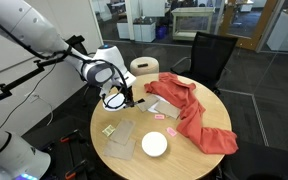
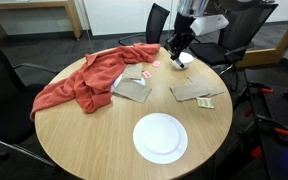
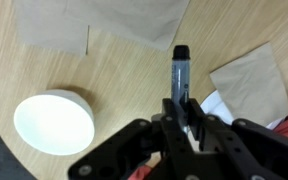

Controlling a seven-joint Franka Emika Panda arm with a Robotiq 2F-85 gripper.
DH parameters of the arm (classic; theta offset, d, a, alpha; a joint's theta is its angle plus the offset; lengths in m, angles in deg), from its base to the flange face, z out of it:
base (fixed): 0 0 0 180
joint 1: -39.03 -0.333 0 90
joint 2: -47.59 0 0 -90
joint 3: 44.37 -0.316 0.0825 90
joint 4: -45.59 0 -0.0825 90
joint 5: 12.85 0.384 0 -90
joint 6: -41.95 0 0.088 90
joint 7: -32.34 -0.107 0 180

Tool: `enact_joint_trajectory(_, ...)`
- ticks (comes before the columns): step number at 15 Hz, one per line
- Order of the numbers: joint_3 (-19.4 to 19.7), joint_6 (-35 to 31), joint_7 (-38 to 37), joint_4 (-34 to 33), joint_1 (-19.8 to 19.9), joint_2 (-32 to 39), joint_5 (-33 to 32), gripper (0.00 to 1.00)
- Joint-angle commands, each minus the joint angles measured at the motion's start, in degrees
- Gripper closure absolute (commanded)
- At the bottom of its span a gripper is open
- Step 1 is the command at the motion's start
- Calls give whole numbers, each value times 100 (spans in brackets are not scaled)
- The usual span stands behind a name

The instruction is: Remove the marker from the bowl and place it on the table

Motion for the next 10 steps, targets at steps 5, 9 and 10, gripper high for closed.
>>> enact_joint_trajectory(5,-749,596,1057,-128,68,342,704,95)
enact_joint_trajectory(9,-892,726,1329,-389,23,813,787,95)
enact_joint_trajectory(10,-896,714,1342,-456,3,943,758,95)
